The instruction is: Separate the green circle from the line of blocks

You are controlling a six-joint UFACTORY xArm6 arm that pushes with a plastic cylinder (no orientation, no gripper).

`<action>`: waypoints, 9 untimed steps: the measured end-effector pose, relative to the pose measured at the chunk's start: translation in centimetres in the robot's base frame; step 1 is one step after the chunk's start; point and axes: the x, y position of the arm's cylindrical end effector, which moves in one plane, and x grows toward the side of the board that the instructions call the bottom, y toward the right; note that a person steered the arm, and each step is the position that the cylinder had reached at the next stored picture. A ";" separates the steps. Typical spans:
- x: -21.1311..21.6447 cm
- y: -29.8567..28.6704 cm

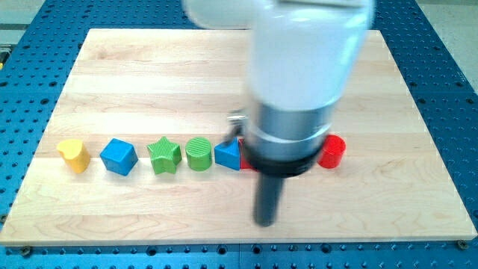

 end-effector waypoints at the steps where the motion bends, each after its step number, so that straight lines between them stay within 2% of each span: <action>1: 0.3 -8.7; 3: -2.1 -9.4; 5: -4.2 -7.5; 8: -9.7 -6.6; 9: -13.5 -5.8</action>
